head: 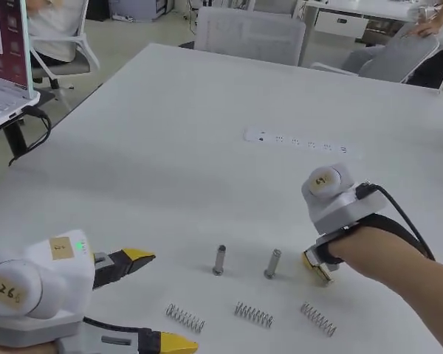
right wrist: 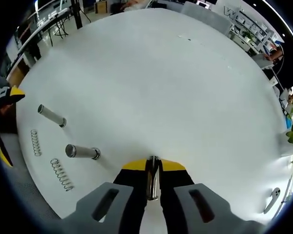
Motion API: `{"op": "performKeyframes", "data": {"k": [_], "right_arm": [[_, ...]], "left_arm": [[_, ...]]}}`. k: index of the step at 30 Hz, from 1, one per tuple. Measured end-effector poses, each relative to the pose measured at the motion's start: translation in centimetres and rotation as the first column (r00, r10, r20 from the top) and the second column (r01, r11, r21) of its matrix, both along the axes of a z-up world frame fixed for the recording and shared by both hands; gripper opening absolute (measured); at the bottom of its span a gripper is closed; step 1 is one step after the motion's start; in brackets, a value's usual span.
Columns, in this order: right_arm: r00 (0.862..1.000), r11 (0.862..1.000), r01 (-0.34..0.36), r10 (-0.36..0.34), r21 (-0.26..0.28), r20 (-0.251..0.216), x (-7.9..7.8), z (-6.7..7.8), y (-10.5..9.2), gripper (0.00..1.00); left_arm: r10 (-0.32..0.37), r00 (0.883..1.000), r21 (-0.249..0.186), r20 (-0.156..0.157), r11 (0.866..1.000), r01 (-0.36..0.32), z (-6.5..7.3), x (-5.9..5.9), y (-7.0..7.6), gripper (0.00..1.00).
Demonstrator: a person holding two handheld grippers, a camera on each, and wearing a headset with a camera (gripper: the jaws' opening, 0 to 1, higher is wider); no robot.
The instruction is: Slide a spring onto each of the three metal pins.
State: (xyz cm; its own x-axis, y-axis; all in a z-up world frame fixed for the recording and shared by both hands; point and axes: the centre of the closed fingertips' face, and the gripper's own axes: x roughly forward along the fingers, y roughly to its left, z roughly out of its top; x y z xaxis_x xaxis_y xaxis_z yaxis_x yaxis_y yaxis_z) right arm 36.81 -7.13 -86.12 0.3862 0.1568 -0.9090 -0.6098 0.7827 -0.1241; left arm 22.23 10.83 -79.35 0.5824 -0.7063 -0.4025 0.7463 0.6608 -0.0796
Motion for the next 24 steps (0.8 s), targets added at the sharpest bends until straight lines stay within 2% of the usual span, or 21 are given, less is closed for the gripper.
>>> {"op": "performKeyframes", "data": {"k": [8, 15, 24], "right_arm": [[1.000, 0.999, 0.011, -0.011, 0.044, 0.003, -0.5, 0.5, 0.2, 0.05], [0.999, 0.997, -0.007, 0.003, 0.083, 0.047, -0.8, 2.2, 0.5, 0.05], [0.996, 0.988, 0.011, -0.024, 0.151, 0.088, -1.6, 3.8, -0.1, 0.05]], "left_arm": [[0.001, 1.000, 0.002, 0.002, 1.000, -0.001, 0.2, 0.0, 0.2, 0.78], [-0.008, 1.000, 0.003, 0.004, 1.000, 0.008, 0.3, -0.1, -0.1, 0.78], [-0.012, 1.000, 0.006, 0.009, 1.000, 0.012, 0.5, -0.2, 0.0, 0.77]]}}
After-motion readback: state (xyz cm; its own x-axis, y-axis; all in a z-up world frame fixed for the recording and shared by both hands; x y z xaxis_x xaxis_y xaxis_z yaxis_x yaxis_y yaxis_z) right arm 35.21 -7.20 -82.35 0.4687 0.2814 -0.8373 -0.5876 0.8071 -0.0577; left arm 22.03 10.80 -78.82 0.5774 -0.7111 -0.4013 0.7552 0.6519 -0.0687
